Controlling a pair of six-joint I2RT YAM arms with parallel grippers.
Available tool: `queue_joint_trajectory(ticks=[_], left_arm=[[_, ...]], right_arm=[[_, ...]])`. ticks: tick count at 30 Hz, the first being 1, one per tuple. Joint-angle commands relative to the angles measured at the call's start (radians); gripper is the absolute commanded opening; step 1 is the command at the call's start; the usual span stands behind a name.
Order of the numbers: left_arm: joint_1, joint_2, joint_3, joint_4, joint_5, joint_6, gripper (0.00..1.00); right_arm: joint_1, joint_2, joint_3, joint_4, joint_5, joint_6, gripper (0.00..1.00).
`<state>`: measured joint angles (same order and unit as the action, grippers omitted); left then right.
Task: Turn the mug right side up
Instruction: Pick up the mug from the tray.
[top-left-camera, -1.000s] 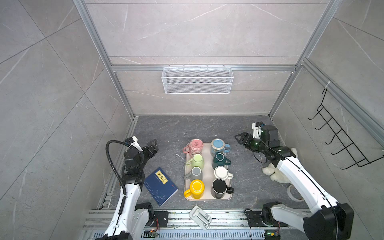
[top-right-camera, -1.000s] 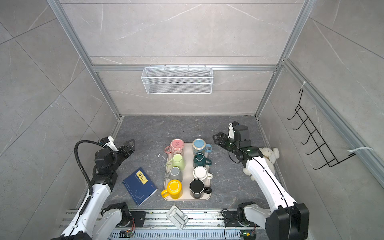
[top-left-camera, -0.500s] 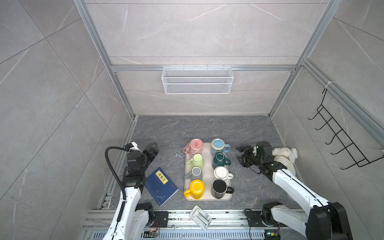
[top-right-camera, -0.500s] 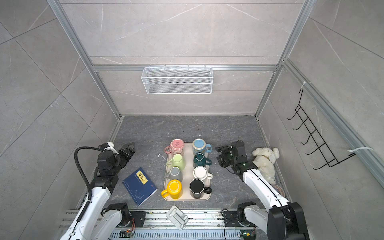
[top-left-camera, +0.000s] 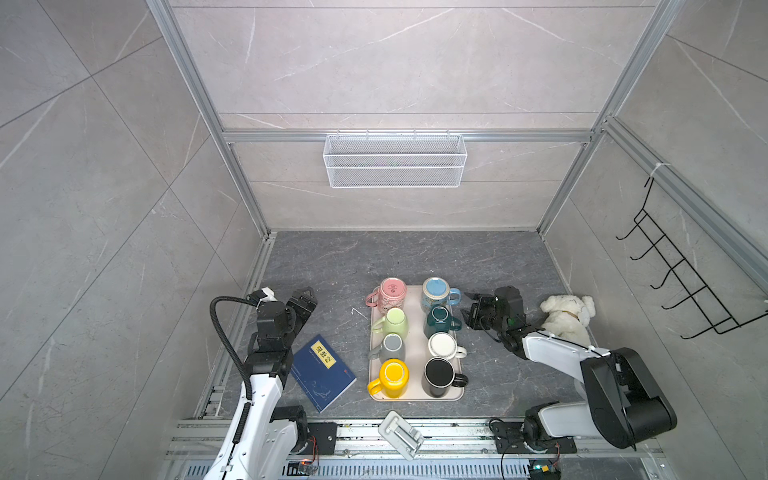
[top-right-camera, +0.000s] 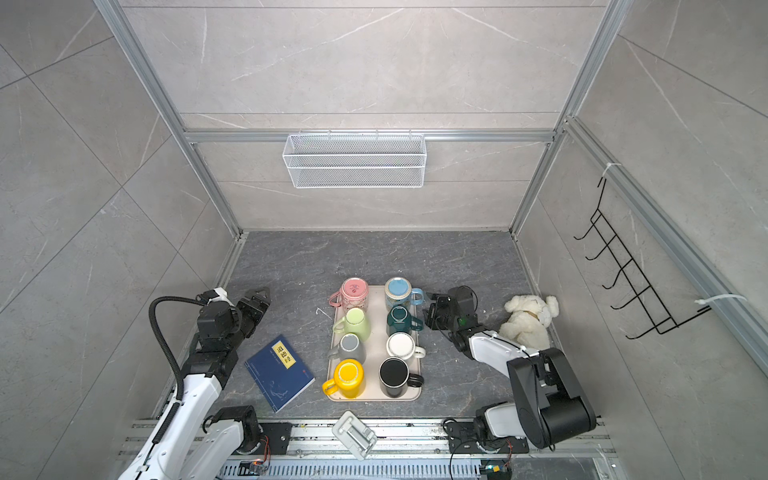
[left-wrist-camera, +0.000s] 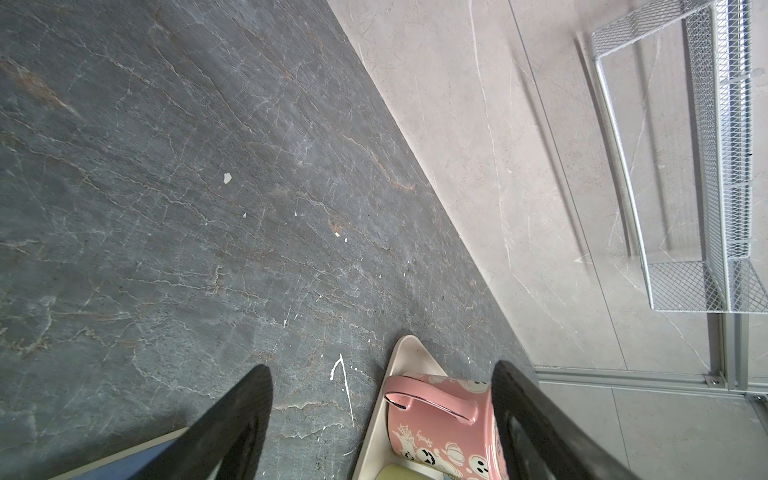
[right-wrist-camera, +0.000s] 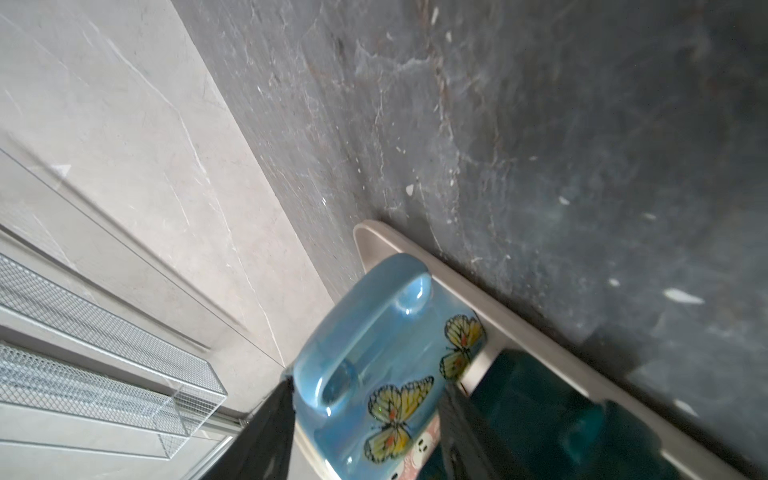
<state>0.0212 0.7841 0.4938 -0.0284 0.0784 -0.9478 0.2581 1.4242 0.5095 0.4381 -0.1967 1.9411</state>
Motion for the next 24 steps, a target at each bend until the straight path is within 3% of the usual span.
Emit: queue_joint_trajectory(ticks=[1,6,24], left_arm=[[-0.007,0.009,0.053,0.011,-0.015,-0.012,0.85],[-0.009,0.027,0.066,0.012,-0.009,0.000,0.85],[-0.014,0.052,0.071,0.012,-0.018,0.004,0.85]], right_arm=[[0.006,0.066,-0.005,0.136,0.030,0.081,0.58],[0.013,0.155,0.005,0.247,0.026,0.130,0.57],[0.020,0.289,0.076,0.365,0.020,0.175,0.59]])
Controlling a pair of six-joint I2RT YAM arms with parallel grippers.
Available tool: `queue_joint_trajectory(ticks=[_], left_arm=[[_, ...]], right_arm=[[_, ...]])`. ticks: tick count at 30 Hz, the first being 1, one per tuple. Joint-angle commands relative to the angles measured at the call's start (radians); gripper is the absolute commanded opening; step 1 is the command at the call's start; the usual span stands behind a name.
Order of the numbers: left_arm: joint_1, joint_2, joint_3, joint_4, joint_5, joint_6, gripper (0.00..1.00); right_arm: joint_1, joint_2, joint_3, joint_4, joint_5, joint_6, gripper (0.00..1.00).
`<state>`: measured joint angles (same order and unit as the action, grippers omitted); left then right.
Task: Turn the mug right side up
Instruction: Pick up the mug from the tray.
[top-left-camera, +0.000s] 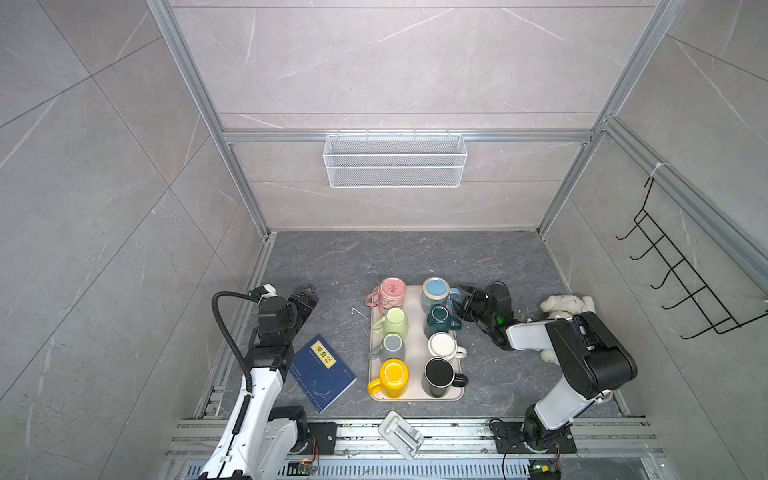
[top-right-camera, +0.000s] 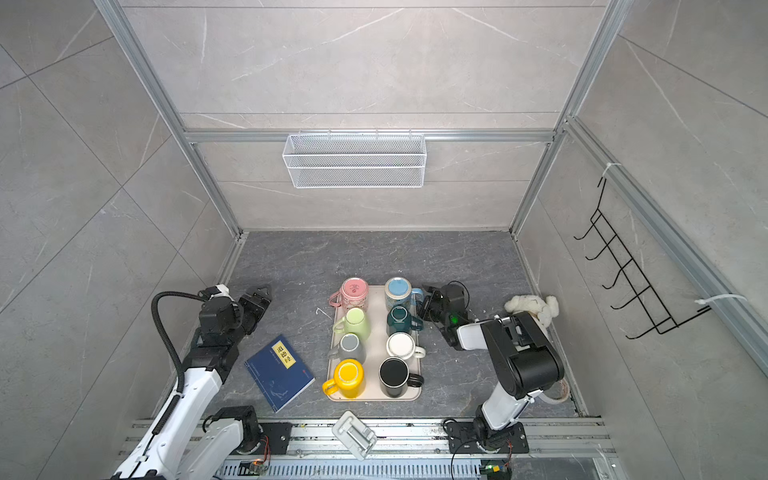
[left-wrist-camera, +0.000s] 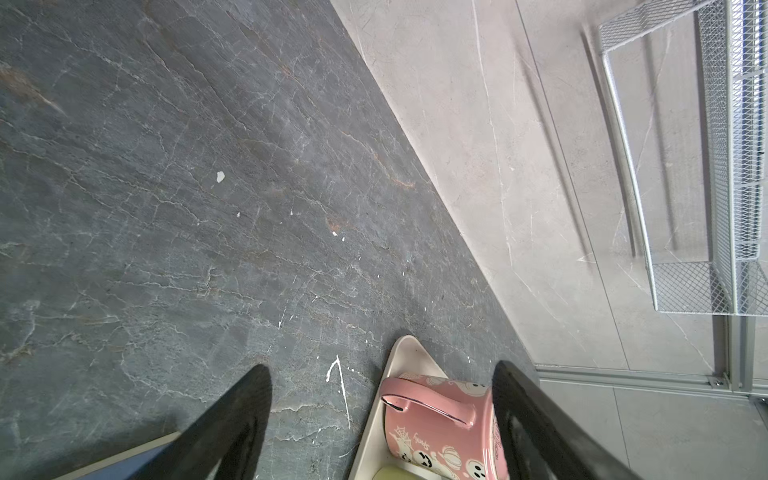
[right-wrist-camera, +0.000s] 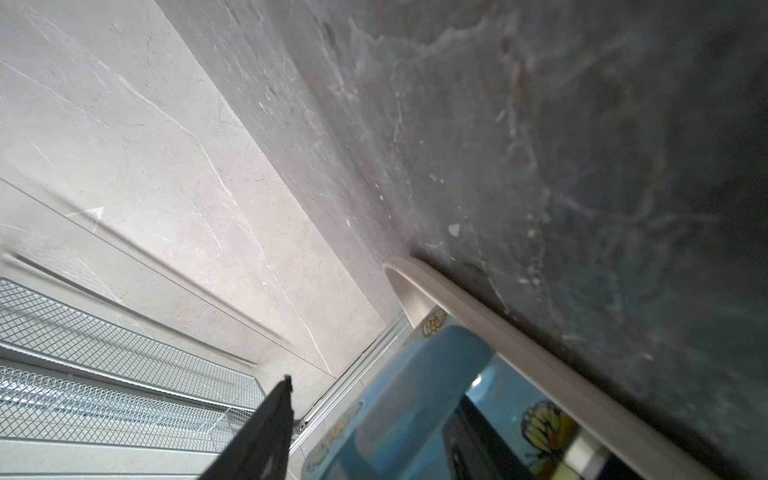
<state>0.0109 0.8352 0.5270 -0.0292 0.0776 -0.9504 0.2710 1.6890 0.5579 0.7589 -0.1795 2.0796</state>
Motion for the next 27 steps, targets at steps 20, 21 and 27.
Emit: queue_joint_trajectory(ticks=[20,21,27], left_arm=[[-0.004,0.024,0.042,0.010,-0.023,0.013,0.86],[-0.004,0.021,0.042,0.011,-0.024,0.013,0.86],[-0.003,0.016,0.044,-0.001,-0.032,0.018,0.86]], right_arm=[[0.011,0.154,0.090,0.172,-0.008,0.080,0.36],[0.012,0.161,0.092,0.181,-0.008,0.084,0.35],[0.017,0.215,0.116,0.234,-0.012,0.101,0.24]])
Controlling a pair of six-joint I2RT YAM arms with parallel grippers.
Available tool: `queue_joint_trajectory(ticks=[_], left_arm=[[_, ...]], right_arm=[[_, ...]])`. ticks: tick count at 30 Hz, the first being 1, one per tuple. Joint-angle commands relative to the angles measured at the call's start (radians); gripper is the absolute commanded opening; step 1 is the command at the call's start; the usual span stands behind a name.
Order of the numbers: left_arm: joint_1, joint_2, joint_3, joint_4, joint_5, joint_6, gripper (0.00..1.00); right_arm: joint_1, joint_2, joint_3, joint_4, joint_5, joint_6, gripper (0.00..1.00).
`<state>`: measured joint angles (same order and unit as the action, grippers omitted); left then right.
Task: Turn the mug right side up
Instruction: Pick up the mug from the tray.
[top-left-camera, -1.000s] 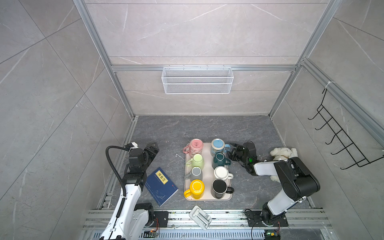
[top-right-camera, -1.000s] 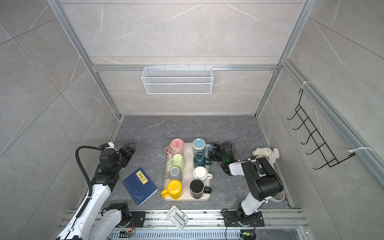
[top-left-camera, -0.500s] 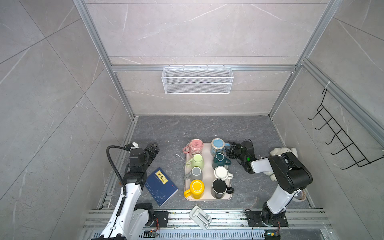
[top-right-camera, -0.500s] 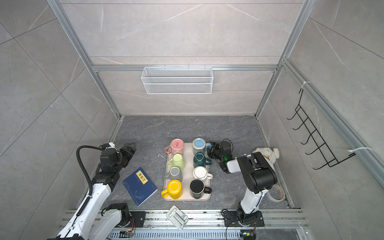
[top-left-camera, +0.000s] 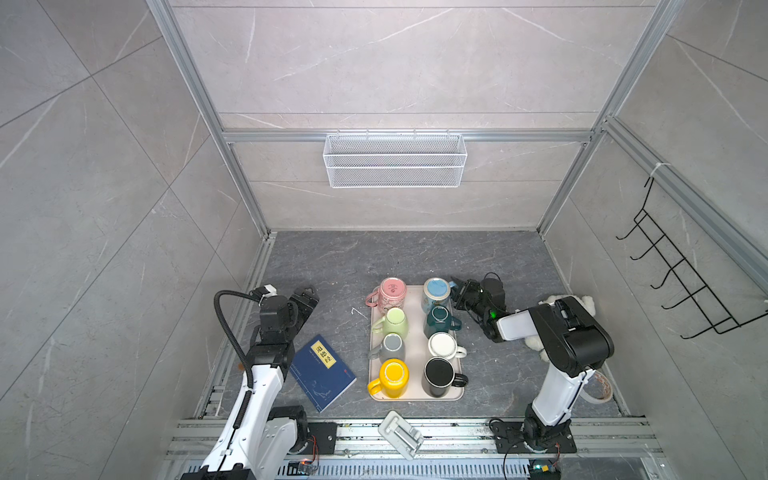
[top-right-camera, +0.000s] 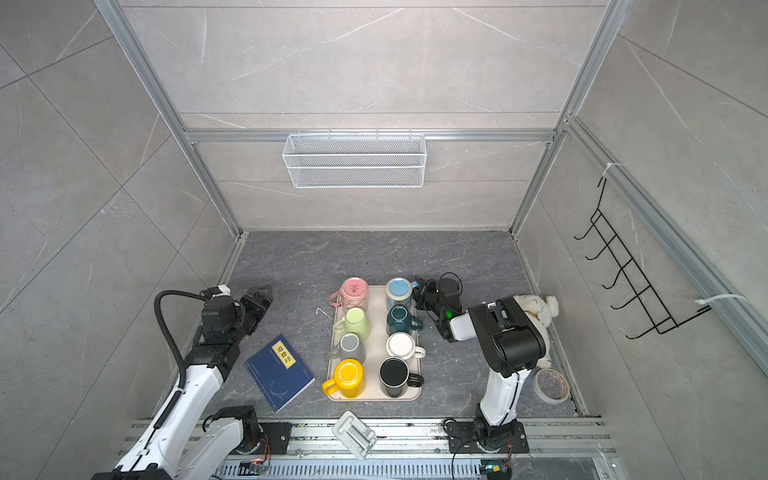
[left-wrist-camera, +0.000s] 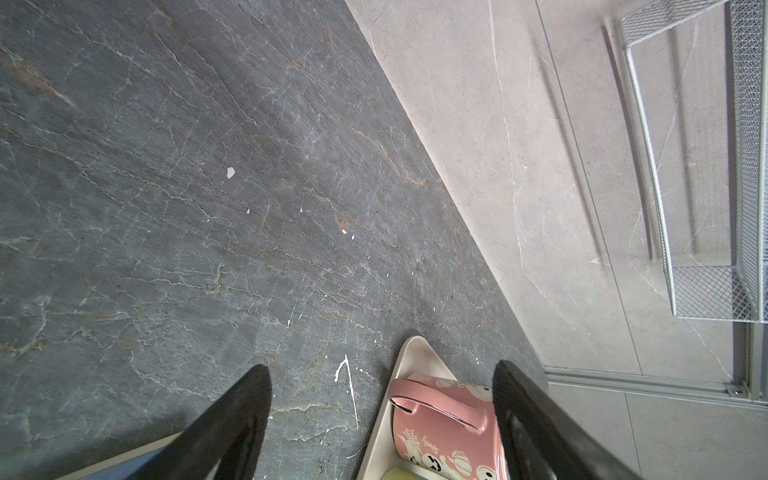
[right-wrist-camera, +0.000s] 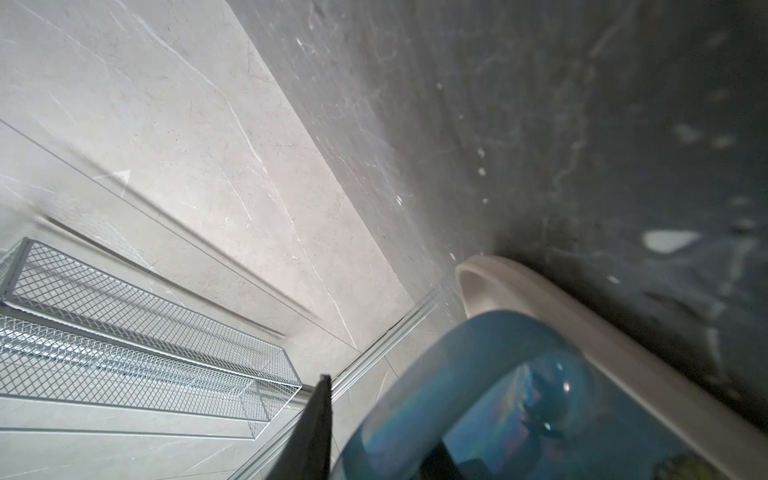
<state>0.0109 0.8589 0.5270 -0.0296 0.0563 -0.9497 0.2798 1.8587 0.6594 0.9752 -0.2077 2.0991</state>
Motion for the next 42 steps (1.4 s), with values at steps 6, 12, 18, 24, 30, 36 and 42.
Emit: queue_joint_trajectory(ticks=[6,12,18,24,30,36,42], left_arm=[[-0.003,-0.014,0.045,-0.010,-0.015,0.024,0.86],[-0.003,-0.019,0.045,-0.015,-0.016,0.025,0.86],[-0.003,-0.027,0.045,-0.020,-0.014,0.028,0.86],[-0.003,-0.040,0.041,-0.029,-0.010,0.032,0.86],[-0.003,-0.044,0.036,-0.030,-0.008,0.033,0.86],[-0.003,-0.046,0.036,-0.030,-0.002,0.033,0.86],[-0.003,-0.047,0.033,-0.030,0.004,0.032,0.86]], right_arm=[[0.013,0.096,0.050,0.089,0.014,0.094,0.03],[0.015,0.093,0.061,0.122,0.011,0.068,0.00],[0.016,0.053,0.062,0.124,-0.013,-0.011,0.00],[0.025,0.017,0.067,0.112,-0.043,-0.090,0.00],[0.039,-0.009,0.065,0.109,-0.077,-0.161,0.00],[0.052,-0.036,0.082,0.086,-0.112,-0.257,0.00],[0.065,-0.052,0.102,0.059,-0.137,-0.333,0.00]])
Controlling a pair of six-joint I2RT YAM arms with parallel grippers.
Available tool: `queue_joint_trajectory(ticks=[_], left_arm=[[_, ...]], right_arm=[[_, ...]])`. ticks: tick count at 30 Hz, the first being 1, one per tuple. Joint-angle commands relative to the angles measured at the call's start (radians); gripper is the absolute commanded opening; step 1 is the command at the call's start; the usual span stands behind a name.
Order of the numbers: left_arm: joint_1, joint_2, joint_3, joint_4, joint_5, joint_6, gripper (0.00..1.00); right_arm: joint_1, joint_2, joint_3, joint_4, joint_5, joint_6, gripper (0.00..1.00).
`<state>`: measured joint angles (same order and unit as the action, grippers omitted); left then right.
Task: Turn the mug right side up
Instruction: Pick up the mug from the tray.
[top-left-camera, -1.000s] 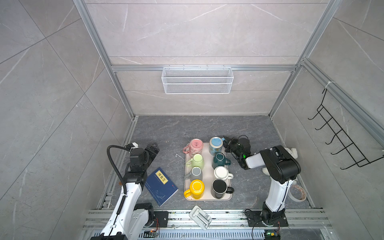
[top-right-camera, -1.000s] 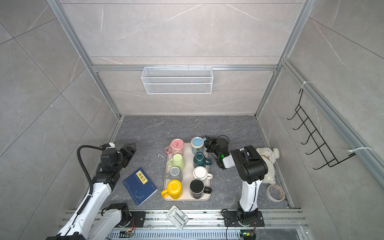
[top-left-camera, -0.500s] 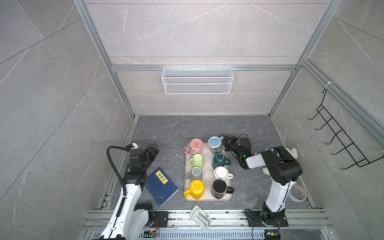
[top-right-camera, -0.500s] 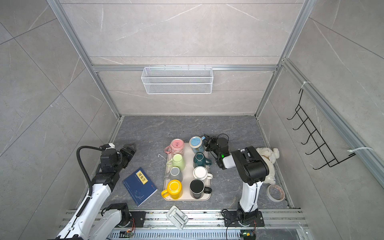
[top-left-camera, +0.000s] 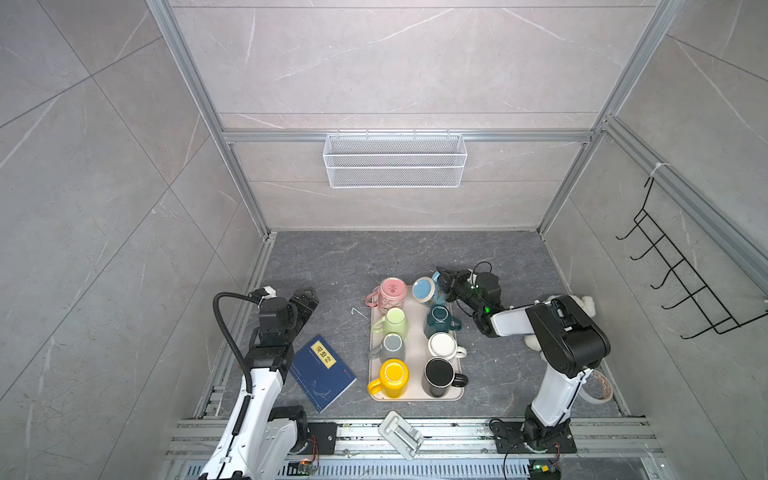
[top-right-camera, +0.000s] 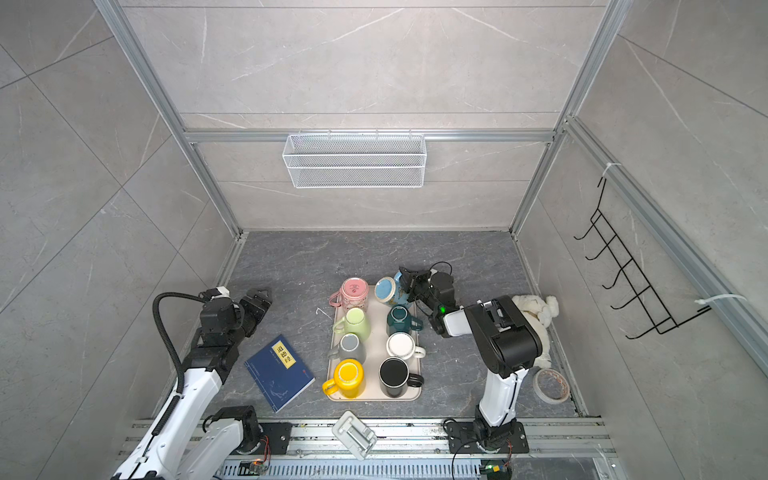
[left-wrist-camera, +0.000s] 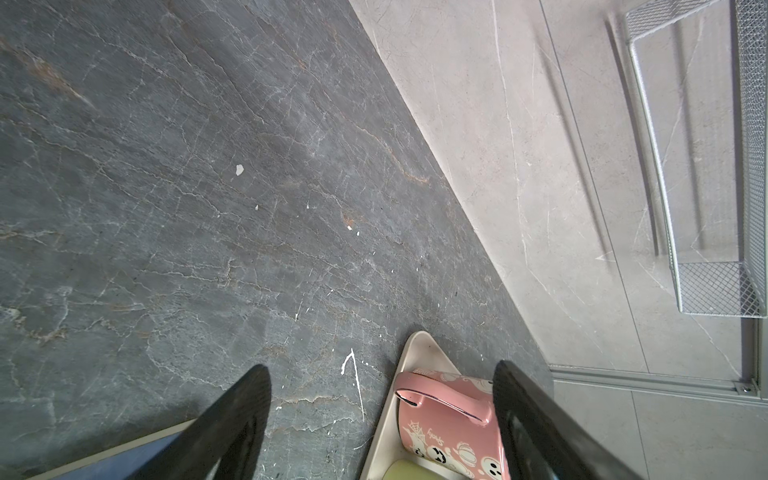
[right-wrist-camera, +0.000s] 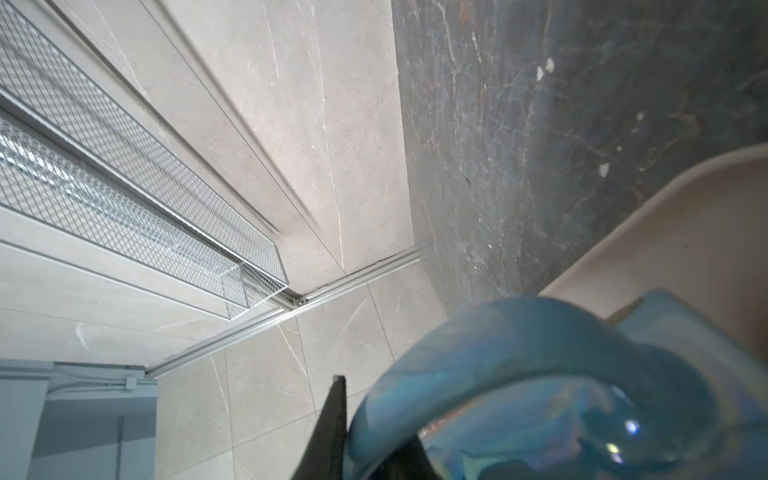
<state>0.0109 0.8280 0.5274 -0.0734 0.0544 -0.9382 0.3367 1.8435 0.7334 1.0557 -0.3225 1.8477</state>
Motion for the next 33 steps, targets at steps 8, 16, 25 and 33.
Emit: queue_joint_trajectory(ticks=[8,16,25,33], left_arm=[[-0.003,-0.021,0.031,0.014,0.007,0.025,0.86],[-0.003,-0.017,0.037,0.014,0.007,0.027,0.86],[-0.005,-0.001,0.045,0.016,0.010,0.032,0.86],[-0.006,0.015,0.068,0.018,0.036,0.061,0.83]], right_arm=[[0.018,-0.070,0.053,-0.091,-0.039,-0.182,0.00],[0.027,-0.121,0.093,-0.196,-0.052,-0.299,0.00],[0.044,-0.159,0.144,-0.308,-0.062,-0.432,0.00],[0.077,-0.240,0.225,-0.528,-0.033,-0.679,0.00]])
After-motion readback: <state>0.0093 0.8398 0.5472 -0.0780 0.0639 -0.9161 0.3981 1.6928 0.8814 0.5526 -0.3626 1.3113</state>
